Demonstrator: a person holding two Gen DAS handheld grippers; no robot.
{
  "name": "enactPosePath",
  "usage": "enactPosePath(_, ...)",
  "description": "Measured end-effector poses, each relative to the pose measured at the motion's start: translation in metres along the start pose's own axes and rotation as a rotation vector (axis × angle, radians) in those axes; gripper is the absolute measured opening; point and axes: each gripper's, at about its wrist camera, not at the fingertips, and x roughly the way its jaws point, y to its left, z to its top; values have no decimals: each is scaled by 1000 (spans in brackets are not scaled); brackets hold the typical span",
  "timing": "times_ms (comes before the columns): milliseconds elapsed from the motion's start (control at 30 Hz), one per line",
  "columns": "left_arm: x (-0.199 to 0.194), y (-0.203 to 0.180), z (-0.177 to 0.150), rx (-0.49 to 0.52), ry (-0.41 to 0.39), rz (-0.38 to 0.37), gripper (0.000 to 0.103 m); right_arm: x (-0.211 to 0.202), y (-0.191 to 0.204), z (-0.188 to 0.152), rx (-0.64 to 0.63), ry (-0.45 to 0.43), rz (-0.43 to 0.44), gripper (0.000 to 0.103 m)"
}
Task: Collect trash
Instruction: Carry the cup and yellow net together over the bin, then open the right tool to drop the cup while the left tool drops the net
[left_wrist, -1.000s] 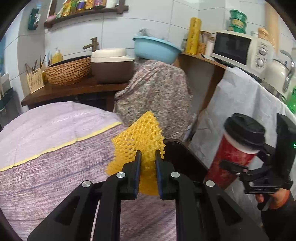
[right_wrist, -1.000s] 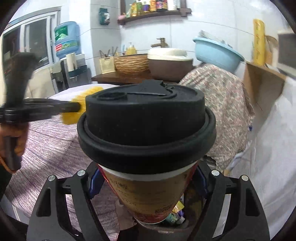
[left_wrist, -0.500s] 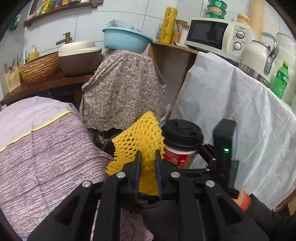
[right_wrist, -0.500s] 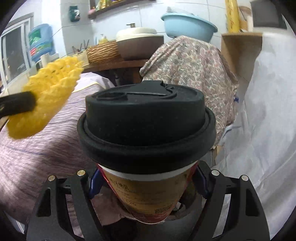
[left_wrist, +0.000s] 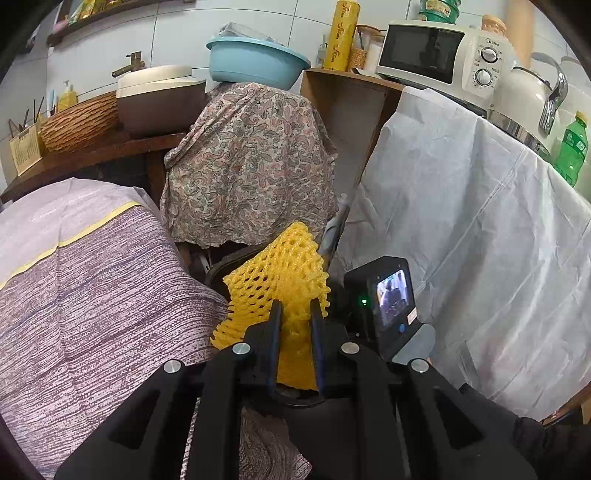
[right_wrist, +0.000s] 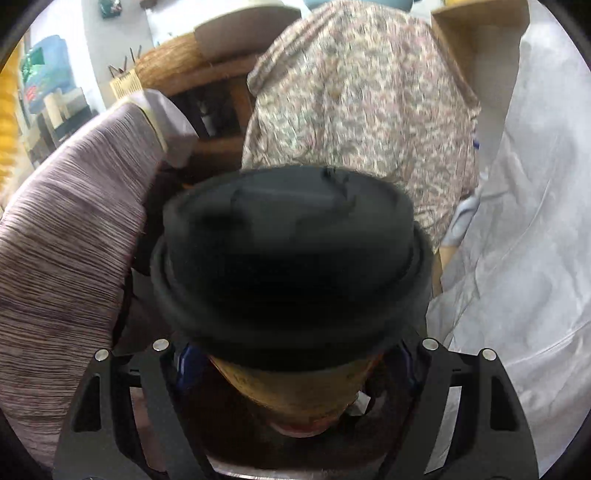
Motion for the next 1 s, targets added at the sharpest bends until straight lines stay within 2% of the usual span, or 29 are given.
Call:
enactPosePath(33, 1, 0, 1, 1, 0, 1, 15, 5, 0, -1, 2, 20, -15, 85)
enactPosePath(233, 5, 3, -1, 0, 13, 1, 15, 14, 3, -17, -11, 66, 5, 85)
enactPosePath(367, 7, 4, -1, -11, 16, -1, 15, 19, 3, -22, -31, 105, -37, 95)
enactPosePath(533, 10, 2, 0, 1, 20, 4, 15, 14, 5, -28, -48, 127, -65, 95)
enactPosePath(800, 38, -10, 0, 29, 83, -18, 15, -42, 0, -44, -29, 40, -56, 95)
enactPosePath(1000, 79, -22, -5, 41, 173, -24, 16, -86, -12, -59, 10, -12, -57, 95)
